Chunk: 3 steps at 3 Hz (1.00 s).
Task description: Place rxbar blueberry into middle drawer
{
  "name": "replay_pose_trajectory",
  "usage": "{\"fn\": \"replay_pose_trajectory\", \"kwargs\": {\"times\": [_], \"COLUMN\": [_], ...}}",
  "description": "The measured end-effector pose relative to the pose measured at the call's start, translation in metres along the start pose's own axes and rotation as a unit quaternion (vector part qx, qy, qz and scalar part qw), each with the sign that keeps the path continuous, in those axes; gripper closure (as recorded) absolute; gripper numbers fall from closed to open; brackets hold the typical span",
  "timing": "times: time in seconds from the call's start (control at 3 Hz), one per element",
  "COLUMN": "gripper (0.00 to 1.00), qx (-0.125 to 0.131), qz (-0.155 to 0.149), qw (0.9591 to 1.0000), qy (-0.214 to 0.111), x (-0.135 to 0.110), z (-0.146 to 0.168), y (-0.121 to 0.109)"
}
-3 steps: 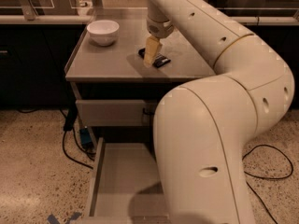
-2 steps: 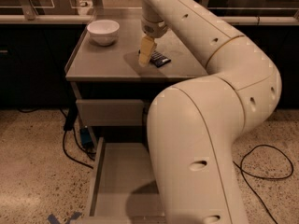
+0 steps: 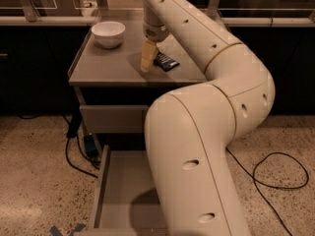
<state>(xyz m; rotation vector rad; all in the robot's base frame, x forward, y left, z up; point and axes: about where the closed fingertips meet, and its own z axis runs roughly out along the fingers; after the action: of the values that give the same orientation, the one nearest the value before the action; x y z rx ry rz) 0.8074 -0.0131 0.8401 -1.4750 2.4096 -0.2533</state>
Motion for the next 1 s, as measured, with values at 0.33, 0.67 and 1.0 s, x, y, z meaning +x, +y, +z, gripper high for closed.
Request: {"fn": "replay_pose_trajectory", "kwargs": {"times": [0.33, 0.67, 1.0], "gripper": [0.0, 0.0, 0.0], "qx": [-0.001, -0.013, -0.023], "qz": [0.038, 0.105, 0.151], "qw": [0.999, 0.9936, 0.9878], "qy": [0.023, 0.04, 0.032], "x": [0.009, 0.022, 0.019], "z": [0.0, -0.006, -0.008], "y": [0.001, 0.003, 0.003]}}
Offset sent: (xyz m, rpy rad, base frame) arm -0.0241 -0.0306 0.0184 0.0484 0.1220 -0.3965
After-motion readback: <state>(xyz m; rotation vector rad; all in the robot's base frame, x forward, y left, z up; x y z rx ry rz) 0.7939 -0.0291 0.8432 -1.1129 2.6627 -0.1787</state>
